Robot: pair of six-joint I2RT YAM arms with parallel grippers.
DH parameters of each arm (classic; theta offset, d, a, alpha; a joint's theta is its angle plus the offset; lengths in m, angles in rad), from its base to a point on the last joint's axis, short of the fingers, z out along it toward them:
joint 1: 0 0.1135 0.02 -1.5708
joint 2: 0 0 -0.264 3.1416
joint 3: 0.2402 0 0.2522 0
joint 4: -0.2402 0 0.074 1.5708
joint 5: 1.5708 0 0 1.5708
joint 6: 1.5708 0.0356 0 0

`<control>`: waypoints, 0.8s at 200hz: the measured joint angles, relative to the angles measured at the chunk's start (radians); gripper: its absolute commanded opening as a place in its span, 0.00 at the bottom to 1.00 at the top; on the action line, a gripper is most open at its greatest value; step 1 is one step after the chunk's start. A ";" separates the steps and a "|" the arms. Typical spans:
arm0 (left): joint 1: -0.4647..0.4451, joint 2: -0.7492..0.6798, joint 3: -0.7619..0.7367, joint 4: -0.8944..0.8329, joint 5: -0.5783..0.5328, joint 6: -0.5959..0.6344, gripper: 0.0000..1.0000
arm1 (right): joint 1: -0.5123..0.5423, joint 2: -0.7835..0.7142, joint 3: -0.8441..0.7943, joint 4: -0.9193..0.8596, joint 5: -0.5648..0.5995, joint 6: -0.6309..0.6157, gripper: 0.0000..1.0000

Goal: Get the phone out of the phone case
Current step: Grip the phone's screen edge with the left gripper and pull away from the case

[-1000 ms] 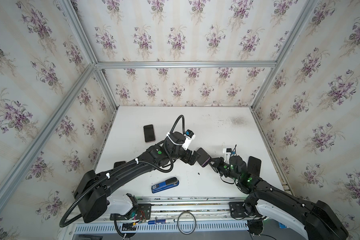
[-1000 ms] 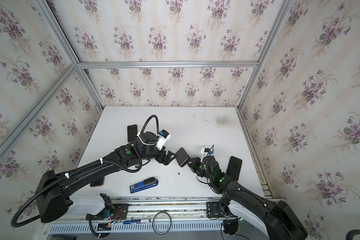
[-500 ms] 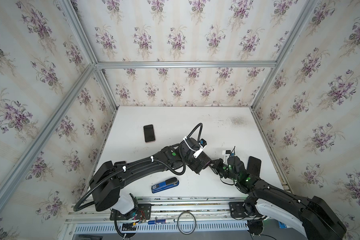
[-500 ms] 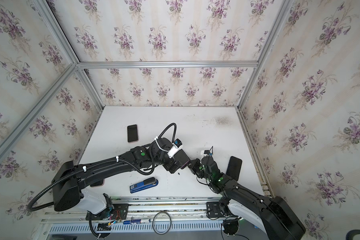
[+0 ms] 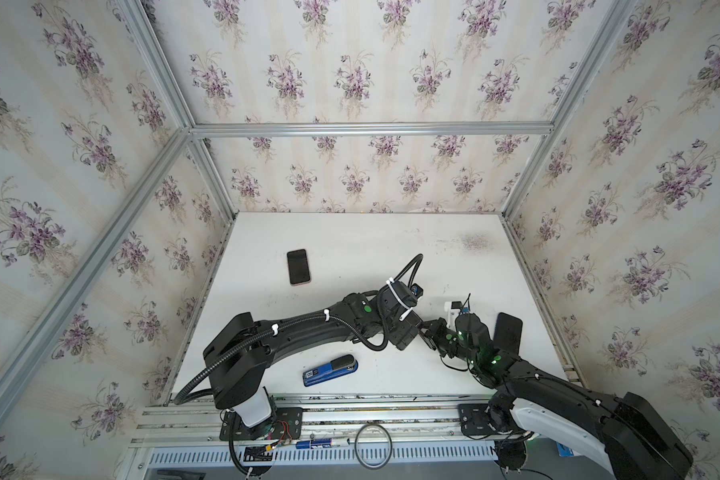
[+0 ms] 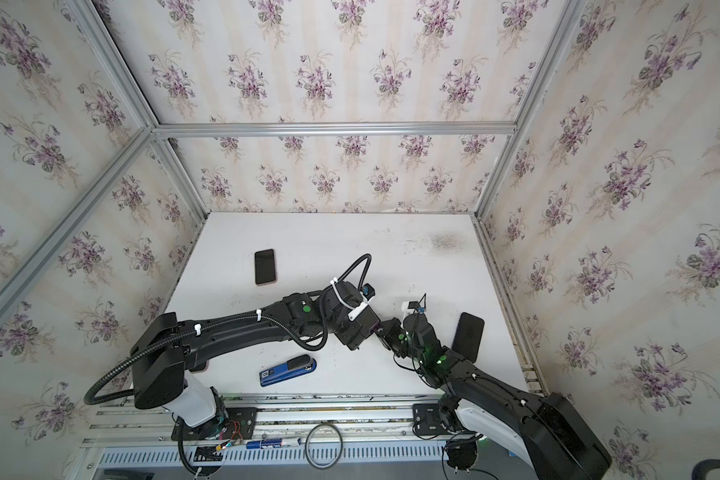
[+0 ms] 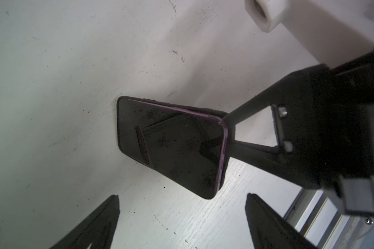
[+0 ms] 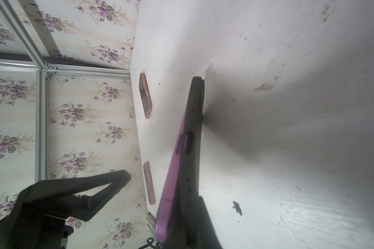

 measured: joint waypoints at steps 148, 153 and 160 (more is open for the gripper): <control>-0.021 0.087 0.050 -0.014 -0.076 -0.005 0.77 | 0.000 -0.007 -0.006 0.006 -0.011 0.015 0.00; -0.021 0.088 0.051 -0.014 -0.080 -0.005 0.77 | 0.000 -0.007 -0.006 0.008 -0.011 0.016 0.00; -0.023 0.092 0.052 -0.012 -0.084 -0.004 0.75 | -0.001 -0.007 -0.006 0.009 -0.010 0.016 0.00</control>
